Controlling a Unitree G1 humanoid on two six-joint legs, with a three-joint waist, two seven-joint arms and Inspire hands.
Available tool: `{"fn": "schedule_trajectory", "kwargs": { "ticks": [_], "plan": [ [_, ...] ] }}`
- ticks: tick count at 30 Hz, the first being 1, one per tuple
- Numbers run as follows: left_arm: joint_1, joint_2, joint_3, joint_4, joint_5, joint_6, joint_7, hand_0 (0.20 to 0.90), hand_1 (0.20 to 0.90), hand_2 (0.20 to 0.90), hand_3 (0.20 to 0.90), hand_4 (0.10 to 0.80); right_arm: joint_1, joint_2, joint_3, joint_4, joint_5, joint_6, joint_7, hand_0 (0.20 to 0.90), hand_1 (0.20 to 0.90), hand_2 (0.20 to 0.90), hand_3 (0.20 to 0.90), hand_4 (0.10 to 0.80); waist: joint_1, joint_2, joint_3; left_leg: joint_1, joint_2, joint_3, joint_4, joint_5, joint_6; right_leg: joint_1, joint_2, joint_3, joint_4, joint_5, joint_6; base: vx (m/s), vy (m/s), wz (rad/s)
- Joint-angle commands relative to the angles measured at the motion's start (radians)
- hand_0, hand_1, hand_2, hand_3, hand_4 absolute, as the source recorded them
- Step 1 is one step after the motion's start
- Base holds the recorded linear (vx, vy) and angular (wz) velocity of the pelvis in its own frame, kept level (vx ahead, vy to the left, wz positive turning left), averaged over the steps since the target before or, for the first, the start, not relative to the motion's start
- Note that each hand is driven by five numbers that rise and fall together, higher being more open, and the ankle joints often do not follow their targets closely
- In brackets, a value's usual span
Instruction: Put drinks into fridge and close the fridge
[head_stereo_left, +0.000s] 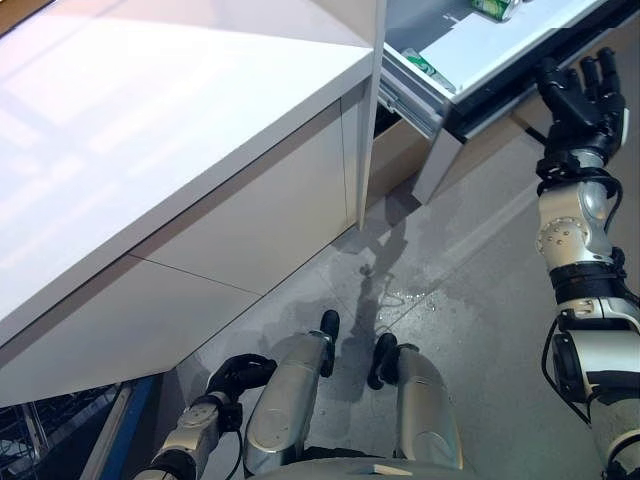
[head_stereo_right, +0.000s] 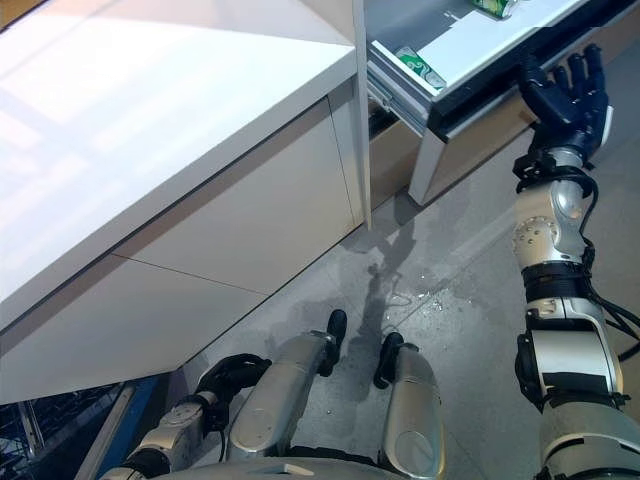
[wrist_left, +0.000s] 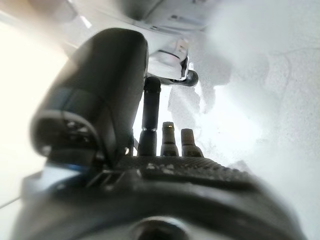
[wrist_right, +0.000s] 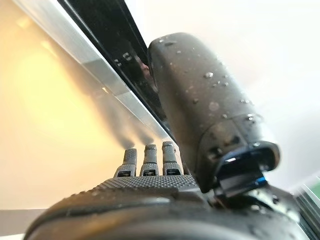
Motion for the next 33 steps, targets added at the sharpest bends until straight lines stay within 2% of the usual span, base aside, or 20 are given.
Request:
{"fn": "schedule_trajectory", "kwargs": {
  "ticks": [1,6,7,14,20,23,24,27,29,33],
  "plan": [
    [0.054,0.072,-0.05,-0.05,0.018,-0.048,-0.015,0.9,0.9,0.9,0.9,0.8,-0.193,0.014,0.15,-0.038,-0.026,0.004,0.145,0.9,0.9,0.9,0.9,0.8,0.118,0.0,-0.062,0.075,-0.011,-0.003,-0.017,-0.105,0.058,0.046,0.018,0.07,-0.002,-0.005,0.026,0.081,-0.01,0.32],
    [0.066,0.077,-0.044,-0.026,0.043,-0.062,-0.025,0.9,0.9,0.9,0.9,0.8,-0.184,0.01,0.147,-0.018,-0.029,-0.001,0.123,0.9,0.9,0.9,0.9,0.8,0.13,-0.008,-0.084,0.129,-0.006,-0.029,-0.094,-0.078,0.05,0.109,0.025,0.059,-0.085,0.015,0.04,0.089,0.011,0.26],
    [0.067,0.078,-0.046,-0.025,0.046,-0.064,-0.025,0.9,0.9,0.9,0.9,0.8,-0.18,0.007,0.142,-0.012,-0.029,-0.005,0.121,0.9,0.9,0.9,0.9,0.8,0.13,-0.004,-0.086,0.127,-0.003,-0.029,-0.112,-0.046,0.051,0.111,0.024,0.044,-0.107,0.045,0.037,0.019,0.041,0.26],
    [0.07,0.086,-0.038,-0.007,0.075,-0.074,-0.033,0.9,0.9,0.9,0.9,0.8,-0.149,0.006,0.113,-0.006,-0.054,-0.037,0.079,0.9,0.9,0.9,0.9,0.8,0.128,-0.013,-0.113,0.171,0.0,-0.028,-0.175,-0.029,0.054,0.151,0.026,0.043,-0.186,0.081,0.062,0.054,0.021,0.24],
    [0.077,0.091,-0.01,0.025,0.124,-0.075,-0.039,0.9,0.9,0.9,0.9,0.8,-0.082,-0.016,0.108,-0.061,-0.277,-0.088,0.038,0.9,0.9,0.9,0.9,0.8,0.098,-0.035,-0.142,0.204,0.0,0.005,-0.195,-0.042,0.063,0.181,0.033,0.065,-0.257,0.114,0.081,0.029,0.015,-0.01],
    [0.088,0.086,0.017,0.029,0.151,-0.063,-0.048,0.9,0.9,0.9,0.9,0.8,0.024,-0.024,0.104,-0.158,-0.369,-0.096,0.008,0.9,0.9,0.9,0.9,0.8,0.068,-0.054,-0.173,0.231,0.004,0.022,-0.226,-0.042,0.065,0.204,0.047,0.088,-0.321,0.142,0.093,0.043,0.006,-0.2],
    [0.108,0.081,0.027,0.027,0.165,-0.06,-0.047,0.9,0.9,0.9,0.9,0.8,0.119,-0.017,0.084,-0.239,-0.402,-0.091,-0.003,0.9,0.9,0.9,0.9,0.8,0.047,-0.064,-0.19,0.254,0.009,0.038,-0.247,-0.045,0.065,0.22,0.057,0.107,-0.359,0.154,0.1,0.037,0.001,-0.41],
    [0.124,0.071,0.041,0.024,0.173,-0.057,-0.047,0.9,0.9,0.9,0.9,0.8,0.243,0.018,0.053,-0.326,-0.387,-0.083,0.002,0.9,0.9,0.9,0.9,0.8,0.016,-0.073,-0.221,0.276,0.019,0.063,-0.285,-0.039,0.063,0.231,0.069,0.125,-0.41,0.177,0.111,0.009,0.0,-0.45],
    [0.134,0.051,0.066,0.031,0.169,-0.052,-0.053,0.9,0.9,0.9,0.9,0.8,0.437,0.108,0.015,-0.4,-0.36,-0.097,0.059,0.9,0.9,0.9,0.9,0.8,-0.026,-0.08,-0.264,0.31,0.029,0.098,-0.334,-0.037,0.059,0.252,0.085,0.146,-0.469,0.195,0.121,0.012,-0.008,-0.57],
    [0.148,0.028,0.081,0.019,0.163,-0.046,-0.065,0.9,0.9,0.9,0.9,0.8,0.634,0.187,-0.01,-0.413,-0.335,-0.091,0.139,0.9,0.9,0.9,0.9,0.8,-0.062,-0.083,-0.313,0.346,0.045,0.138,-0.386,-0.027,0.052,0.27,0.1,0.155,-0.507,0.205,0.127,0.0,-0.028,-0.48]
  ]
}}
